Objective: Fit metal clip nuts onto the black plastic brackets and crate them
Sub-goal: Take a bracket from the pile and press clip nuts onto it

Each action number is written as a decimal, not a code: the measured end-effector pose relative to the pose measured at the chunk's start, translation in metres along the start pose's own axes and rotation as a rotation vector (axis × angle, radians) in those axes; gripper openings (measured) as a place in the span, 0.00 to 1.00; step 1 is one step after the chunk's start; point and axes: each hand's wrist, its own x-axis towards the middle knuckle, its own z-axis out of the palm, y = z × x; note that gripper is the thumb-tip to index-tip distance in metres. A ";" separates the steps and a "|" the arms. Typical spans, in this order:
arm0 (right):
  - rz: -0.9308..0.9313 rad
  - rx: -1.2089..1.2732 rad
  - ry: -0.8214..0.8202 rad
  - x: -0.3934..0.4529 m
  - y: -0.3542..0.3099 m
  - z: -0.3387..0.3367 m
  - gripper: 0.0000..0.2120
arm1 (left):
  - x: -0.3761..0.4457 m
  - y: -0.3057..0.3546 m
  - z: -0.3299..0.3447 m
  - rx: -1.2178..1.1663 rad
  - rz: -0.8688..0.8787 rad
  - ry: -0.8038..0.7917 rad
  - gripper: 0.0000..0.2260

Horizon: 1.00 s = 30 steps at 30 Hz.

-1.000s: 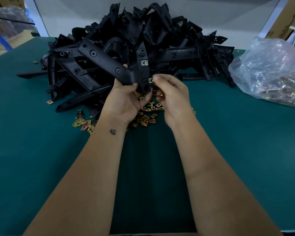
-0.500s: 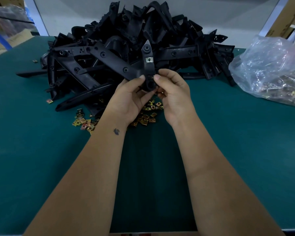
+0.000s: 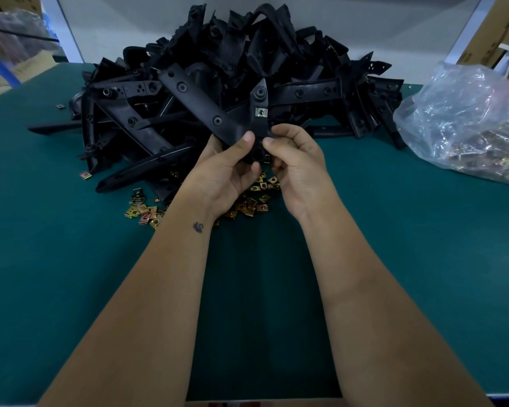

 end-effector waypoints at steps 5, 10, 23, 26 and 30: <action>-0.007 -0.021 -0.026 0.000 0.001 0.000 0.11 | 0.000 -0.001 -0.002 0.018 -0.031 -0.017 0.11; 0.012 0.019 0.013 -0.001 0.002 0.003 0.10 | 0.001 -0.002 0.000 0.005 -0.014 0.009 0.12; -0.269 -0.550 0.154 -0.002 0.015 0.016 0.07 | 0.006 -0.008 0.001 -0.062 0.074 0.050 0.15; -0.325 -0.654 0.145 -0.003 0.017 0.016 0.11 | 0.007 -0.006 -0.001 -0.089 0.080 0.053 0.14; -0.404 -0.756 0.145 -0.004 0.018 0.016 0.13 | 0.007 -0.007 -0.003 -0.097 0.090 0.041 0.14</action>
